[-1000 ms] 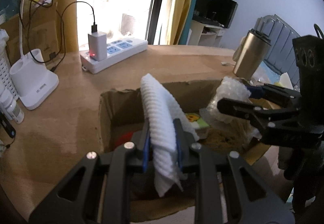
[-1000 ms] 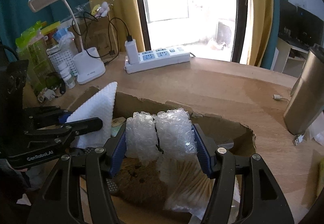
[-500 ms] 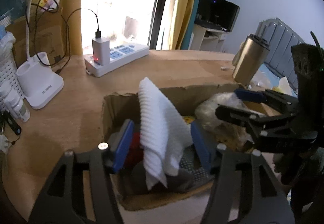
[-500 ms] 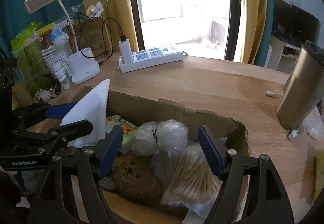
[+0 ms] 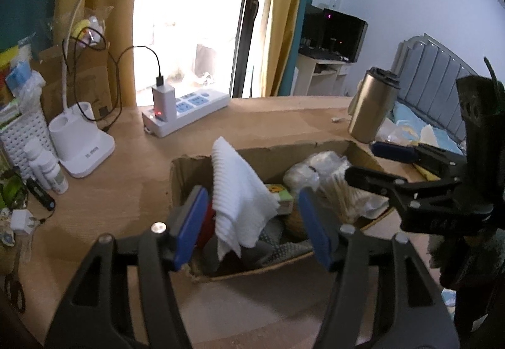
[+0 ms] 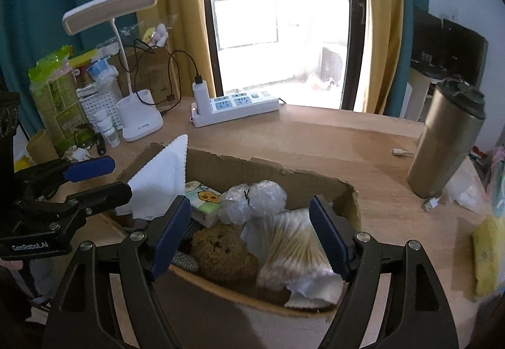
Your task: Organize soft objects
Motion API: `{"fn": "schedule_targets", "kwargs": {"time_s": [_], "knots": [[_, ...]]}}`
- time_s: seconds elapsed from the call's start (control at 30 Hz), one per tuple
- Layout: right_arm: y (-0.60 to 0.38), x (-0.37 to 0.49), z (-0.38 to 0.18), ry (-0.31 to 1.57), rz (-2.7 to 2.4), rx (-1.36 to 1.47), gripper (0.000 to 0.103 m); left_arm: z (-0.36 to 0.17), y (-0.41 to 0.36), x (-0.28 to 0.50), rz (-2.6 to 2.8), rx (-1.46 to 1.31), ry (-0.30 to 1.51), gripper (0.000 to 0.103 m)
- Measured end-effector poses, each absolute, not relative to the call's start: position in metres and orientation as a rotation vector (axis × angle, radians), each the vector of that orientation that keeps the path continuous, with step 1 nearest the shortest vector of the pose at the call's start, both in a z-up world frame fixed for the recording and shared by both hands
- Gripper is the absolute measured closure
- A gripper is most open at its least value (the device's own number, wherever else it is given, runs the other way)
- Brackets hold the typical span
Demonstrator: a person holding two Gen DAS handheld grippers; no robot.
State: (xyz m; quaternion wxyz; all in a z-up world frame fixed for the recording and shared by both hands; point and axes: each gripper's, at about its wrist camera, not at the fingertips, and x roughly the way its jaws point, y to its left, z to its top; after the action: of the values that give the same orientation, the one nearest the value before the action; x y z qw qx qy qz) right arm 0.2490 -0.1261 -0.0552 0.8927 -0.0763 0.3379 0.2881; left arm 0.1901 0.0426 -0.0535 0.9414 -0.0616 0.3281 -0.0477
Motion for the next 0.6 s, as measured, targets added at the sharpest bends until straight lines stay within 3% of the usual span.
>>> {"fn": "schedule_targets", "kwargs": {"time_s": [0.17,0.23,0.3,0.6], "knots": [[-0.135,0.232,-0.046,0.678,0.583,-0.155,0.023,-0.042,0.037,0.173,-0.086,-0.100,0.636,0.040],[-0.139,0.225,-0.043,0.669,0.578,-0.151,0.023,-0.038,0.034,0.166,-0.074,-0.083,0.620,0.033],[-0.143,0.218,-0.040,0.662,0.572,-0.149,0.023,-0.034,0.032,0.159,-0.069,-0.079,0.609,0.017],[-0.155,0.186,-0.026,0.623,0.564,-0.147,0.023,-0.017,0.025,0.126,-0.067,-0.090,0.554,0.010]]}}
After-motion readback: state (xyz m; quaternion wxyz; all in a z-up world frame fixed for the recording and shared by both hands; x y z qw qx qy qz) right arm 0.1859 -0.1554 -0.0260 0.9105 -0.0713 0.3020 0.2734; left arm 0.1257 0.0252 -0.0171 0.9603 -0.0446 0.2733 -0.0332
